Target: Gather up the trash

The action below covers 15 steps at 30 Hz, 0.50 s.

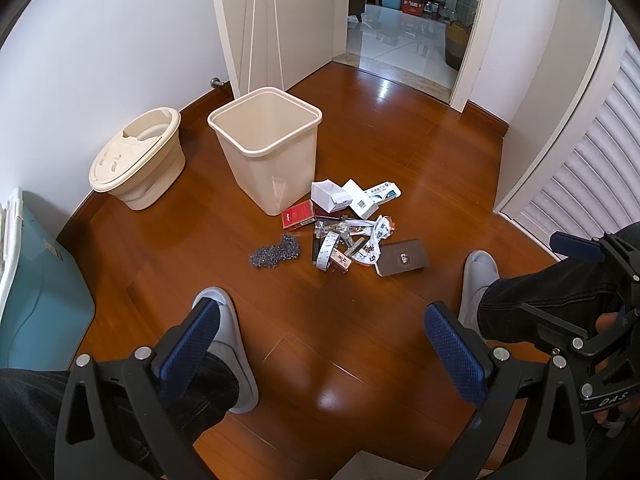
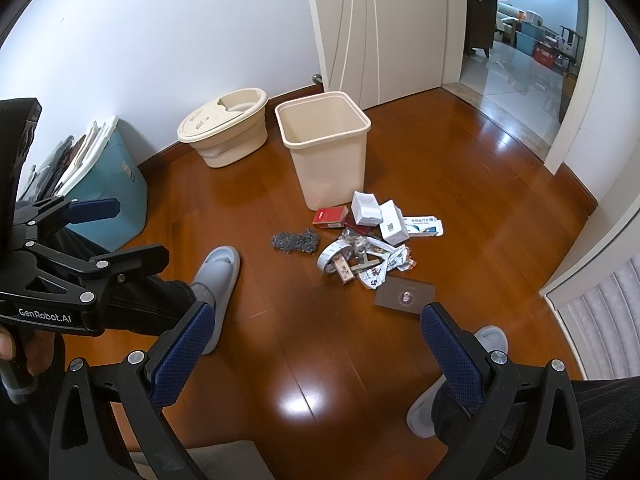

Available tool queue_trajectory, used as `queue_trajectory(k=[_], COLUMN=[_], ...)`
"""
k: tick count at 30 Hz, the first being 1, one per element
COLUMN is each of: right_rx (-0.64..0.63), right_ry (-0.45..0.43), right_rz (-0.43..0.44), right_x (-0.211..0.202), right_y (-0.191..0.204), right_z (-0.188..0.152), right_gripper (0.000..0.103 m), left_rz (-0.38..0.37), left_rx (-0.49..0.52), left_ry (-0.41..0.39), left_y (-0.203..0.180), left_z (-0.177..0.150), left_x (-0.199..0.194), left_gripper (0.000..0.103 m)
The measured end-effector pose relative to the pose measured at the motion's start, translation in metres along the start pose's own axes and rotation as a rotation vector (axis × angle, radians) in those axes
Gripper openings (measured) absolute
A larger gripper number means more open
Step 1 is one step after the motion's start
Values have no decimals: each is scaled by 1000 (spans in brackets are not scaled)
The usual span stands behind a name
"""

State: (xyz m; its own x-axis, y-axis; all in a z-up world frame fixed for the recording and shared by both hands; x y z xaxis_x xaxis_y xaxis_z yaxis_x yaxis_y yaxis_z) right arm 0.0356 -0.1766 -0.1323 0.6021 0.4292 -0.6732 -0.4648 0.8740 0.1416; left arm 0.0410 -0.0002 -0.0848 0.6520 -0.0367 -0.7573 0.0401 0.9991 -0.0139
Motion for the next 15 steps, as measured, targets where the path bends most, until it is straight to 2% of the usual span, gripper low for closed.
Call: queue_trajectory(k=[15], right_rx=[-2], right_ry=[2], right_rz=[0], right_x=[2], right_y=[2], right_z=[-1], right_gripper=[103], left_rz=[-1], left_rx=[-2], left_ry=[1], left_y=[0], left_z=[-1], left_x=[2], left_gripper=[103])
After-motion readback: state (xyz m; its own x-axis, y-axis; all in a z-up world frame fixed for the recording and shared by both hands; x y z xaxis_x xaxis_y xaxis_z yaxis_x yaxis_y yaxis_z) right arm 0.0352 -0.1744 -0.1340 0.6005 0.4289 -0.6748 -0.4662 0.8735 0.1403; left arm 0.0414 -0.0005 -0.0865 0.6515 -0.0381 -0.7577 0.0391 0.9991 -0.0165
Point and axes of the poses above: each gripper's, at about its wrist camera, not at the fingertips, and x roughly the way its jaws point, y to its left, z to its top, the point moved 9 cm from there along x, roughly the way its jaws point, and after that the axes turned 11 degrees about -y, right-handed, at the moved point
